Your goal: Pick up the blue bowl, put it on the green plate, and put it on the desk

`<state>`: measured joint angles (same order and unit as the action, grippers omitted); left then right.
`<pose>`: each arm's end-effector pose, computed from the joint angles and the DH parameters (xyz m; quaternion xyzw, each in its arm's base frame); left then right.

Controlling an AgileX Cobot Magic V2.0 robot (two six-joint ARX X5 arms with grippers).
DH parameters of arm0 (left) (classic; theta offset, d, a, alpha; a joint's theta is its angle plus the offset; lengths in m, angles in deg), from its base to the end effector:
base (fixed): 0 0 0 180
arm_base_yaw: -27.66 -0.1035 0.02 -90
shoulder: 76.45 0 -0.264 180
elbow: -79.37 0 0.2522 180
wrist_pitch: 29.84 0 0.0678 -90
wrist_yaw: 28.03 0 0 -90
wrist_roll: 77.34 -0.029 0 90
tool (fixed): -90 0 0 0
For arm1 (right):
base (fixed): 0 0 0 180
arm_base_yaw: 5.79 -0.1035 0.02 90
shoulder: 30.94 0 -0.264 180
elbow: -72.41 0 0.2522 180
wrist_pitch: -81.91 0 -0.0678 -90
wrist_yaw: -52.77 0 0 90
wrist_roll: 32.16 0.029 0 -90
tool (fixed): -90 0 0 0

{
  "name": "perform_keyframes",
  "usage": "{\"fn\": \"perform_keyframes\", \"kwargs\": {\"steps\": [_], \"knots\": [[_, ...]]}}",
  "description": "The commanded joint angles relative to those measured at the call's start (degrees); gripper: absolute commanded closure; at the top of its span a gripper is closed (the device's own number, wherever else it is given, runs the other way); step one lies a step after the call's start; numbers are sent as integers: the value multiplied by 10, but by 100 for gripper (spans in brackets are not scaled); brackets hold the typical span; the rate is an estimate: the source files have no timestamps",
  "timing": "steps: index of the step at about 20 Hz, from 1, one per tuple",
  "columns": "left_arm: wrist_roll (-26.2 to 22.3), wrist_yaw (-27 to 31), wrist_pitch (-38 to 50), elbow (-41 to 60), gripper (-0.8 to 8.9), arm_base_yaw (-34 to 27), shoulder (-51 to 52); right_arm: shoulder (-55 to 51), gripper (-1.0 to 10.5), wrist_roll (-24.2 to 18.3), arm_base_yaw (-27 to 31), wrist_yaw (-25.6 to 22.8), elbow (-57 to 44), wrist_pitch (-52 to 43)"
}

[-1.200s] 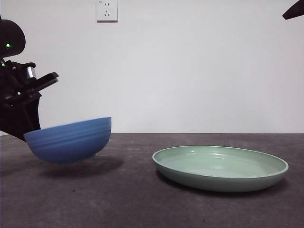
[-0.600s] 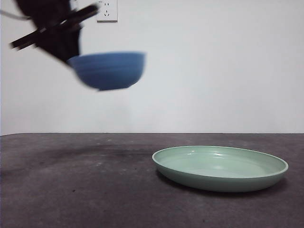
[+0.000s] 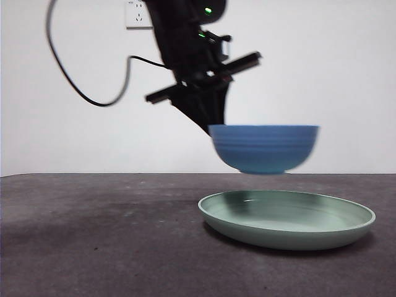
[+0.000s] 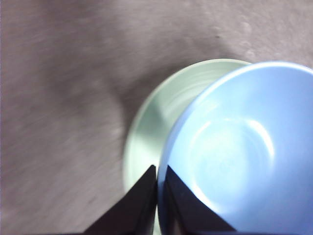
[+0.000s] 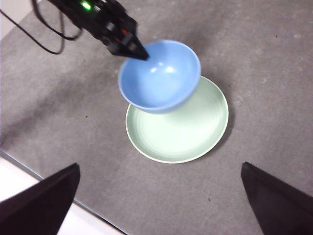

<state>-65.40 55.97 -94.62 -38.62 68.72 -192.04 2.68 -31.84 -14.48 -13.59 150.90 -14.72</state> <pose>0.3229 -0.2853 0.2665 0.0736 0.5267 -0.2883 0.7963 0.0504 0.0195 0.3689 0.0454 0.3276 0.2619 0.9066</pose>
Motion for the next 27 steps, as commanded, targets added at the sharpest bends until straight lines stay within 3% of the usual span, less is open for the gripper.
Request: {"fn": "perform_keyframes", "kwargs": {"steps": [1,15,17,20,21,27], "knots": [[-4,3,-1,-42,798,19,-39,1,405,4,-2,-2,11,-3],[-8,3,5,-50,783,31,-103,1,405,4,-2,-1,11,-5],[-8,3,5,-50,669,31,-103,1,405,4,-2,-1,11,-6],[-10,2,6,-56,258,30,-103,1,405,4,-2,-1,11,-14],[-21,2,-6,-65,178,29,-103,1,405,5,-2,-1,11,-18],[-83,2,-178,-201,147,10,-103,1,405,5,-2,-2,11,-19]]}}
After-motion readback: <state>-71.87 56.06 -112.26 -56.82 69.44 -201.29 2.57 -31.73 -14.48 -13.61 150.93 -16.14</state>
